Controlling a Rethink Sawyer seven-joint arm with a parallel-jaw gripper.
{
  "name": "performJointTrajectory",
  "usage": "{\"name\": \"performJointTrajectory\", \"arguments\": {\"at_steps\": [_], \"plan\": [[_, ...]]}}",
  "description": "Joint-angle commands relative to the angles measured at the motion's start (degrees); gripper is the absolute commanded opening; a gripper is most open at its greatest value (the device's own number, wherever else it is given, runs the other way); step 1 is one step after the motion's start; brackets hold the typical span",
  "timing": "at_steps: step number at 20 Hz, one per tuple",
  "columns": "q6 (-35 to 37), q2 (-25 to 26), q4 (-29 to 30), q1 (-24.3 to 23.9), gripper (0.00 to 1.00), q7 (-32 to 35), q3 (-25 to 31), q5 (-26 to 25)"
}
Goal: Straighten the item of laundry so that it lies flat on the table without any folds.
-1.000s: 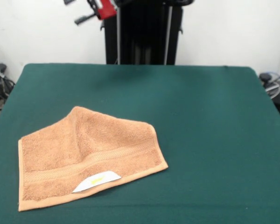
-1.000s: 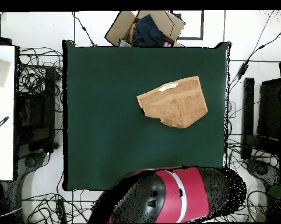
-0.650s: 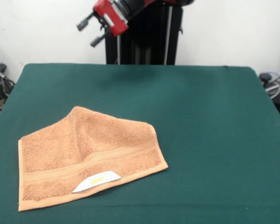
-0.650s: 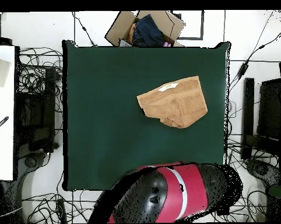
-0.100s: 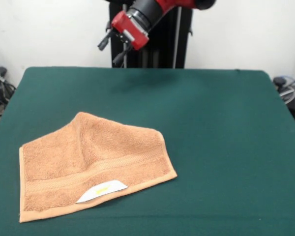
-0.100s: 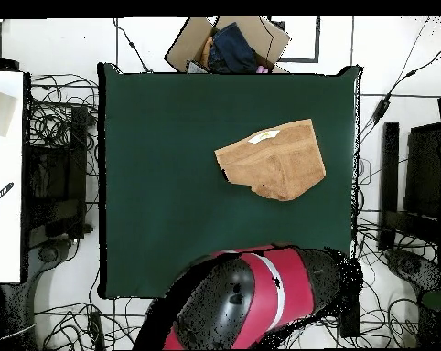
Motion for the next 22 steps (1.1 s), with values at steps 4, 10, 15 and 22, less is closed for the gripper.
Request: {"name": "performJointTrajectory", "arguments": {"at_steps": [4, 10, 15, 22], "plan": [[-16.53, 14.02, 12.65, 1.2, 1.0, -3.99, -4.33, 11.99], [-16.97, 13.75, 12.48, 1.32, 1.0, -3.83, -4.3, 12.42], [-17.36, 13.56, 12.23, 1.25, 1.0, -3.75, -4.22, 12.55], [-17.81, 13.33, 11.85, 1.28, 1.0, -4.08, -4.15, 12.62]]}}
